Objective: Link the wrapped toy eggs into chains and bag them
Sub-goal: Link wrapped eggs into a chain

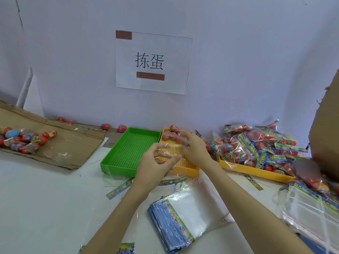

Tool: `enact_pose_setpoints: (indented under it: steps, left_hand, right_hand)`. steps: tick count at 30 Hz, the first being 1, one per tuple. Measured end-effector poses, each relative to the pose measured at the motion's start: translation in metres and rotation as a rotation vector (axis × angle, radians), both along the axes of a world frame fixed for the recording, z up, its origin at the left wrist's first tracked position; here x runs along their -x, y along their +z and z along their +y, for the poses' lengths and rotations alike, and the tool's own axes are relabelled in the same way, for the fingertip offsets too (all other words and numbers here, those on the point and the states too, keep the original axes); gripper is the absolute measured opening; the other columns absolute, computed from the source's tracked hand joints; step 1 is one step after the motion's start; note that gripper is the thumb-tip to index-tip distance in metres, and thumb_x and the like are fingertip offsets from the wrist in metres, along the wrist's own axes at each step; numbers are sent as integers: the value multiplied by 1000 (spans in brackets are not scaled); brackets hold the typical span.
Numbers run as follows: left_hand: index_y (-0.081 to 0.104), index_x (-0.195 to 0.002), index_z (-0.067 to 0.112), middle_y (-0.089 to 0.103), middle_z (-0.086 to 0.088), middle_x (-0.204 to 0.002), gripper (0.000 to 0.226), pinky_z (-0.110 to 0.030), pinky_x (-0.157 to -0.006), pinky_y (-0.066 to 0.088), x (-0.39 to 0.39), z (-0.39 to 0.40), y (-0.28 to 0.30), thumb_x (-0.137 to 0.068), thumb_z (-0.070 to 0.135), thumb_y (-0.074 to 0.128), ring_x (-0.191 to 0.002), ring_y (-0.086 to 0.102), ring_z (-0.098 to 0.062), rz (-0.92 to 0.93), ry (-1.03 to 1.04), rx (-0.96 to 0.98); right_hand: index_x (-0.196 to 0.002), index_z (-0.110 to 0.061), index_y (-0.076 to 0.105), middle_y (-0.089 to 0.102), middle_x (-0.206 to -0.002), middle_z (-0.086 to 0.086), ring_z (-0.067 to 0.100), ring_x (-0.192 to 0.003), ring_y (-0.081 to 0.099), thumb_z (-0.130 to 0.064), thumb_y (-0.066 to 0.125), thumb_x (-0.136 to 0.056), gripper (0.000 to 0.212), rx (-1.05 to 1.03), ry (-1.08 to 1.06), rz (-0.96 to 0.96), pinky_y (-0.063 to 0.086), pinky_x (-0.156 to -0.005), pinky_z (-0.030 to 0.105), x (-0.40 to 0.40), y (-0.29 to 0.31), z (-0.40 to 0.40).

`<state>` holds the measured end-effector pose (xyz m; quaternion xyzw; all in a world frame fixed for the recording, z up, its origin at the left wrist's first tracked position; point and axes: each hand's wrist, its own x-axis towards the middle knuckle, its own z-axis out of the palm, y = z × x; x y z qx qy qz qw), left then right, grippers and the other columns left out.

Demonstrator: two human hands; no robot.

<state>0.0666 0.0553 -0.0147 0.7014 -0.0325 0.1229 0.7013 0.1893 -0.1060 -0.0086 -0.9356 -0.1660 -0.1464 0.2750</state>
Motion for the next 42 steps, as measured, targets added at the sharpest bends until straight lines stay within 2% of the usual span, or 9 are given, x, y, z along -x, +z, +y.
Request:
enact_pose_setpoints:
  steps: [3, 8, 14, 19, 23, 29, 35, 38, 42]
  left_hand:
    - [67, -113, 24, 74, -3, -95, 34, -36, -58, 56, 0, 1, 0, -85, 29, 86, -70, 77, -23, -5, -14, -18]
    - [68, -111, 24, 71, -3, -92, 29, -30, -57, 54, 0, -1, 3, -87, 27, 84, -66, 74, -20, -20, -22, -57]
    - [69, -112, 21, 77, -5, -90, 34, -18, -54, 51, 2, -4, 2, -84, 17, 88, -66, 73, -18, -35, -57, -46]
    - [70, -111, 26, 77, 7, -85, 36, -23, -58, 56, 6, -6, 1, -81, 24, 90, -65, 69, -7, -72, -9, -169]
    - [69, -112, 29, 76, 12, -85, 40, -21, -58, 55, 7, -7, 0, -78, 33, 91, -61, 64, -1, -103, 6, -219]
    - [69, -108, 37, 78, 7, -91, 41, -38, -71, 64, 6, -8, -1, -76, 30, 94, -70, 72, -20, -161, -52, -229]
    - [74, -107, 29, 77, 3, -100, 31, -40, -74, 63, 9, -9, 3, -81, 29, 90, -75, 73, -20, -175, -78, -192]
    - [75, -107, 25, 76, 2, -95, 28, -34, -71, 57, 10, -9, 6, -82, 29, 89, -75, 71, -25, -187, -92, -180]
    - [75, -107, 28, 75, 3, -94, 25, -46, -73, 58, 11, -11, 7, -85, 32, 86, -67, 61, -25, -216, -90, -208]
  right_hand:
    - [-139, -17, 57, 65, -119, -4, 9, -105, 61, 2, 66, -92, 52, -296, 7, -13, 52, -83, 9, 20, 5, -6]
    - [-108, -34, 72, 72, -106, -15, 3, -97, 68, -8, 74, -90, 32, -681, 22, 111, 57, -74, 14, 58, 11, -23]
    - [-114, -27, 72, 76, -101, -3, 13, -98, 72, -29, 84, -83, 33, -939, 67, 204, 59, -83, 27, 100, 16, -39]
    - [-116, -24, 69, 76, -106, -2, 15, -99, 73, -23, 80, -88, 30, -1041, 43, -11, 57, -78, 22, 115, 31, -43]
    - [-120, -22, 65, 75, -109, -5, 15, -100, 73, -16, 79, -91, 32, -895, 166, -164, 60, -84, 25, 124, 39, -36]
    - [-118, -18, 65, 68, -111, -3, 6, -95, 71, -8, 75, -92, 29, -445, 186, -233, 59, -82, 23, 131, 26, -21]
    - [-119, -20, 66, 66, -113, -5, 5, -92, 71, -10, 71, -95, 26, -353, 255, -156, 58, -82, 20, 128, 32, -28]
    - [-117, -22, 70, 61, -118, -5, 2, -91, 71, -16, 67, -98, 20, -320, 288, -131, 56, -84, 16, 126, 33, -33]
    - [-117, -28, 71, 51, -126, -5, -1, -98, 65, -38, 66, -96, 24, -230, 284, -152, 50, -84, 8, 125, 32, -35]
